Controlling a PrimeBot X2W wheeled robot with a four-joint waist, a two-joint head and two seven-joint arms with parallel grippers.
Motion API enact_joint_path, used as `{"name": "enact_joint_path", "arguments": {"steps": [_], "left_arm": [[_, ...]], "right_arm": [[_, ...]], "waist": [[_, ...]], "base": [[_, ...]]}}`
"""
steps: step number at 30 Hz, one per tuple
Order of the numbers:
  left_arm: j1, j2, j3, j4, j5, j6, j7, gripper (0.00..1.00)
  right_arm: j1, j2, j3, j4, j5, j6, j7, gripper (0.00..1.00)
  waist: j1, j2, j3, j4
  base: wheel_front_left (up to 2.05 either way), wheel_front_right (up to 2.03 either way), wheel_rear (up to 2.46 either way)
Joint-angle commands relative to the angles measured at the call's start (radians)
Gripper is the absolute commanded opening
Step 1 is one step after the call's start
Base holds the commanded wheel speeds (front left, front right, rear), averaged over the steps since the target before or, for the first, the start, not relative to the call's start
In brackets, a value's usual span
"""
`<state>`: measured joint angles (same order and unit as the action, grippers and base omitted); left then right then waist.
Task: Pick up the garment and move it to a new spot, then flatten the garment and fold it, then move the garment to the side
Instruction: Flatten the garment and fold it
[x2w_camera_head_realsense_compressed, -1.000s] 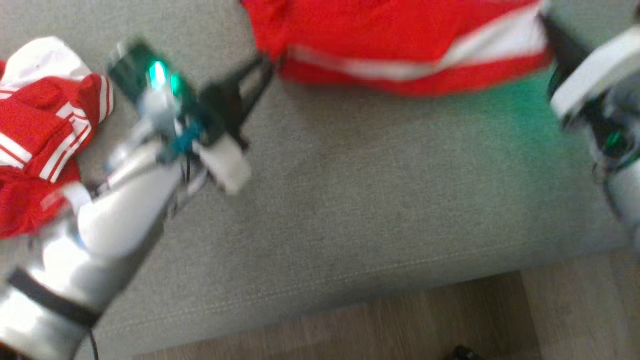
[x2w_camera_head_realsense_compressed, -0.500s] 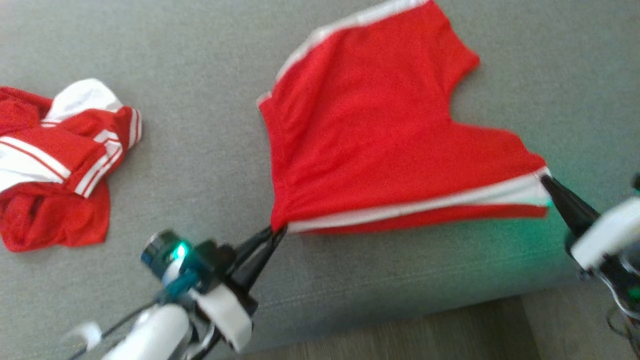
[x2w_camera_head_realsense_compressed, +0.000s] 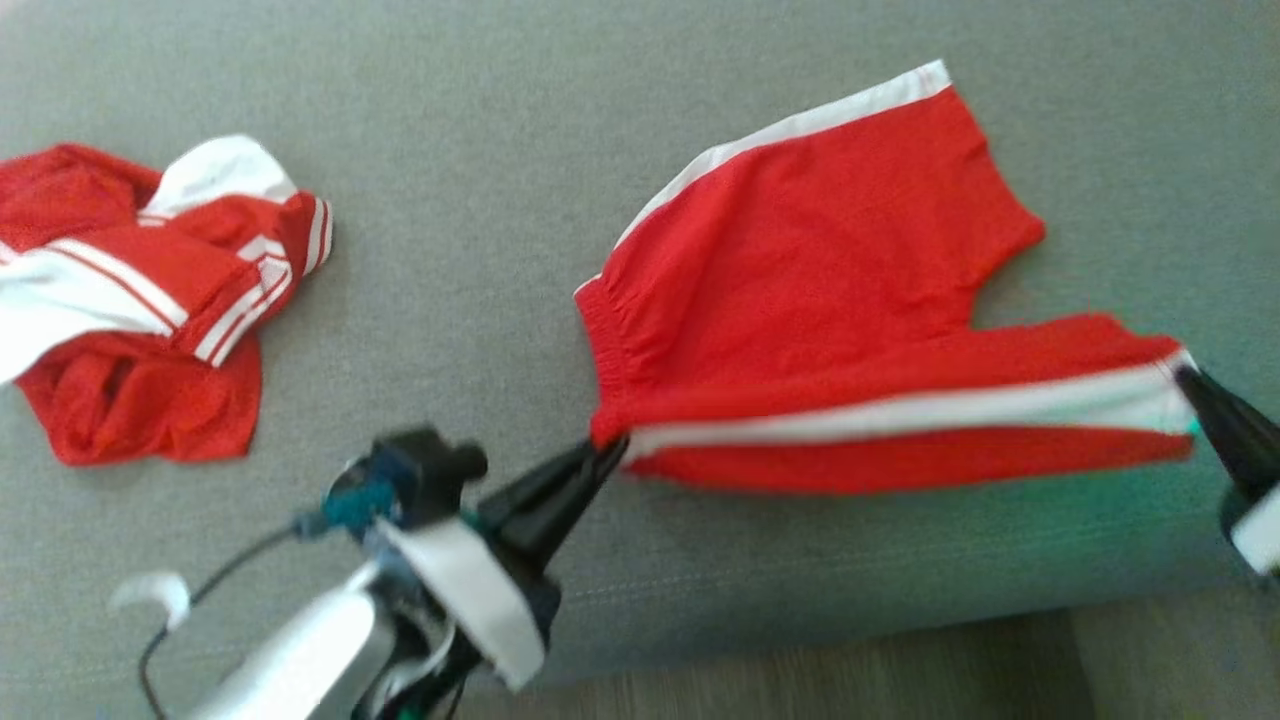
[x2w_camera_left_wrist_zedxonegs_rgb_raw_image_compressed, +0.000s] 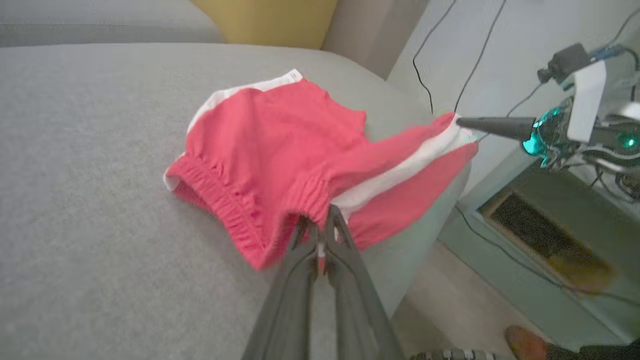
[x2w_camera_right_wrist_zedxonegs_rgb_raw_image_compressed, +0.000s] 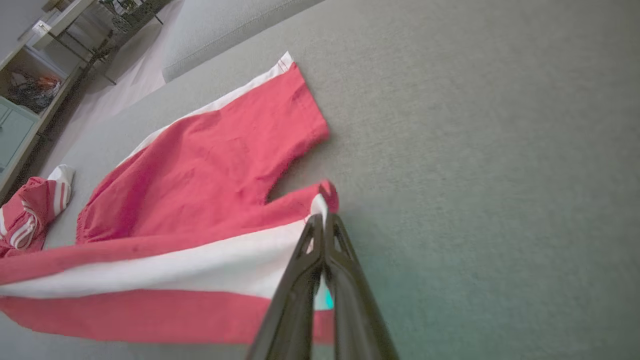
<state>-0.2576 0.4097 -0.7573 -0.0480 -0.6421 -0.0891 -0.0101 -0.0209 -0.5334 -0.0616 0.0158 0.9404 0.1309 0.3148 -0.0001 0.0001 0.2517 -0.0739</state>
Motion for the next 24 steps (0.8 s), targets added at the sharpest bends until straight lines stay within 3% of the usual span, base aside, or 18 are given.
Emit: {"name": "enact_joint_path", "arguments": {"steps": [1,2,4,9,18,24], "left_arm": [[-0.069,-0.002,0.058,-0.011,-0.011,-0.001,-0.006,0.0],[-0.069,-0.002,0.058,-0.011,-0.011,-0.001,-0.006,0.0],[-0.136,-0.056,0.077,0.052,-0.044,-0.008,-0.02,0.0],[-0.252,-0.133,0.105,0.165,-0.089,-0.02,-0.052,0.0],[-0.427,-0.208,0.14,0.361,-0.075,0.006,-0.077,0.0],[-0.486,-0.24,0.131,0.429,-0.077,-0.004,-0.084,0.0]], "right_arm": [[-0.078,-0.008,-0.015,-0.033,-0.028,0.0,0.026,0.0],[-0.078,-0.008,-0.015,-0.033,-0.028,0.0,0.026,0.0],[-0.204,0.057,-0.046,-0.017,-0.089,0.0,0.1,0.0],[-0.414,0.105,-0.071,0.056,-0.167,0.0,0.164,0.0],[-0.737,0.104,0.008,0.267,-0.237,0.0,0.233,0.0],[-0.841,0.092,0.063,0.386,-0.258,0.0,0.239,0.0]], "waist": [[0.0001,-0.0001,0.034,0.009],[0.0001,-0.0001,0.034,0.009],[0.0001,-0.0001,0.075,0.023],[0.0001,-0.0001,0.134,0.049],[0.0001,-0.0001,0.238,0.093],[0.0001,-0.0001,0.274,0.113]], "base": [[0.0,0.0,0.0],[0.0,0.0,0.0],[0.0,0.0,0.0],[0.0,0.0,0.0],[0.0,0.0,0.0],[0.0,0.0,0.0]]}}
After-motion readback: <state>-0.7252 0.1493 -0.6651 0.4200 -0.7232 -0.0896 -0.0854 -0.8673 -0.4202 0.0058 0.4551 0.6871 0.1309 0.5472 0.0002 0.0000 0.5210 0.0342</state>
